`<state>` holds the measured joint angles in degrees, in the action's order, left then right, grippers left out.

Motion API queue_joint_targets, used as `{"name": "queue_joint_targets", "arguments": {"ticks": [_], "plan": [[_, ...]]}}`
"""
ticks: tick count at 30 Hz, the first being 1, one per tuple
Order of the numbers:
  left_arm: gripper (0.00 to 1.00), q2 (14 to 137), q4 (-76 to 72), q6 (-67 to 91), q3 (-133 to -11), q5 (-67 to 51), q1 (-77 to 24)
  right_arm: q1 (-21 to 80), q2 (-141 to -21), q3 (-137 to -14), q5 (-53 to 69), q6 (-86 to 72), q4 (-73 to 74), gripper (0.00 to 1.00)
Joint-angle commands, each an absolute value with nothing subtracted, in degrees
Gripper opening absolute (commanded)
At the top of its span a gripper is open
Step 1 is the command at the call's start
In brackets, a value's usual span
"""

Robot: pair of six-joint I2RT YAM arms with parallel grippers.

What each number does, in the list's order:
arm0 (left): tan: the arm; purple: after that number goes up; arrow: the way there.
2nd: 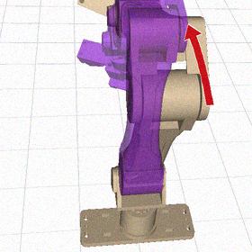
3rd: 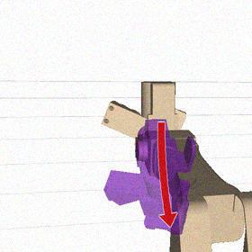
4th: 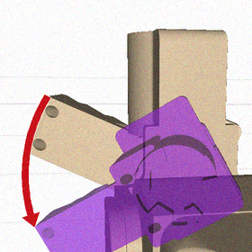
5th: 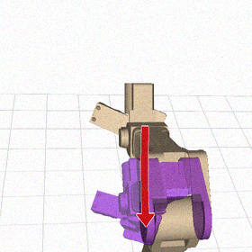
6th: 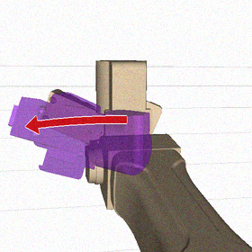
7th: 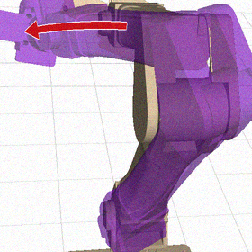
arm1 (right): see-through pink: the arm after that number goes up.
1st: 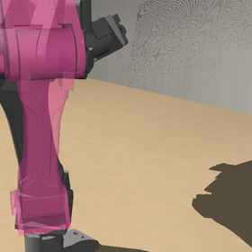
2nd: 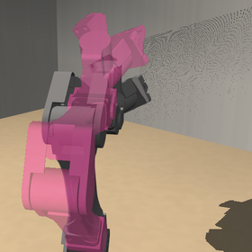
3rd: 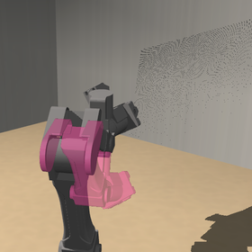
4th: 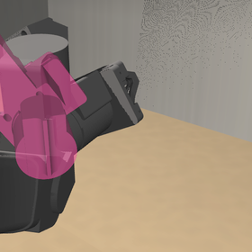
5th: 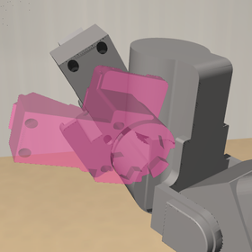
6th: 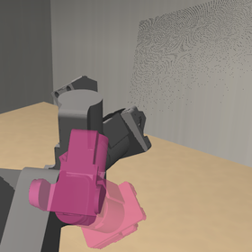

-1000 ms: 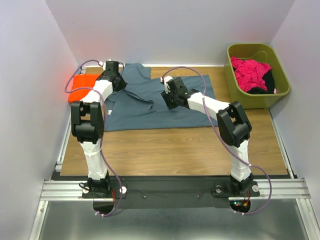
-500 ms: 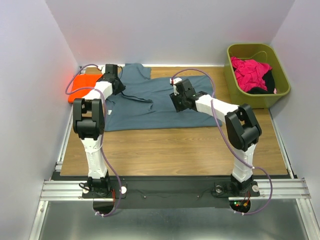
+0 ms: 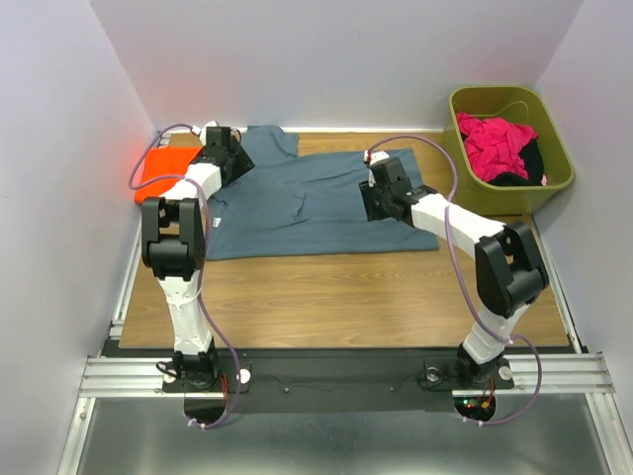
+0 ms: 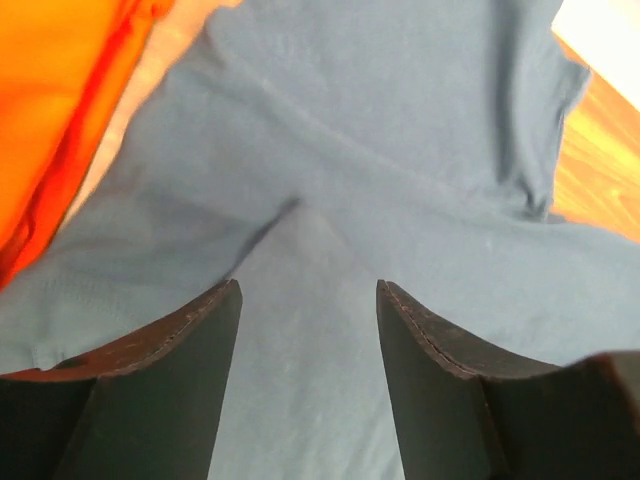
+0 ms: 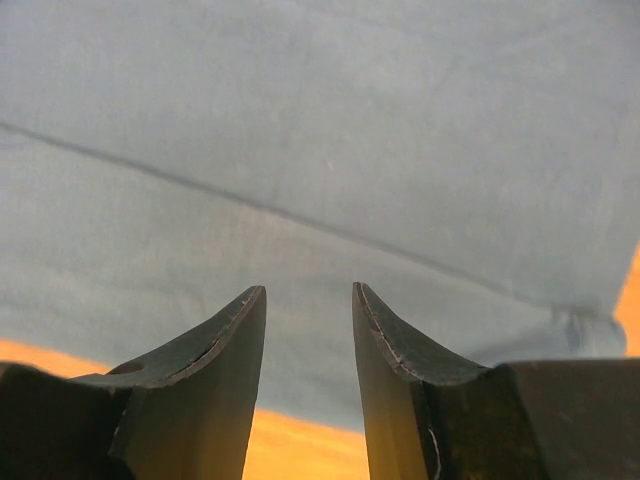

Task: Fold and stack the t-shirts
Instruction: Fold the tshirt

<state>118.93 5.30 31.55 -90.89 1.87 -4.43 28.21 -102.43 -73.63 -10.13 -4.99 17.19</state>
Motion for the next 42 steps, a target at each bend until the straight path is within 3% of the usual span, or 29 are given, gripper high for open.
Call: {"name": "queue_joint_targets", "arguments": {"ticks": [1,10,15,22,35,42], "plan": [[0.70,108.2,2.5,31.5,-84.5,0.7,-6.0,28.2,-97.3,-69.9,-12.7,-7.7,15.2,0.46],[0.68,103.3,9.1,28.1,-77.6,8.2,-18.4,24.3,-90.5,-60.1,-15.4,-12.8,16.4,0.45],[0.69,99.4,14.0,31.3,-71.6,15.1,-18.7,19.1,-88.4,-57.1,-13.3,-16.3,17.8,0.44],[0.69,93.2,15.0,33.0,-59.0,14.3,-12.1,10.1,-89.8,-54.6,-6.0,-23.1,17.9,0.42],[0.68,92.9,15.3,32.5,-48.8,9.8,-3.7,-1.3,-92.6,-46.9,6.2,-28.8,20.1,0.31],[0.65,82.8,17.6,35.0,-38.4,4.8,1.4,-8.1,-83.2,-37.6,8.0,-31.2,25.8,0.30]]}}
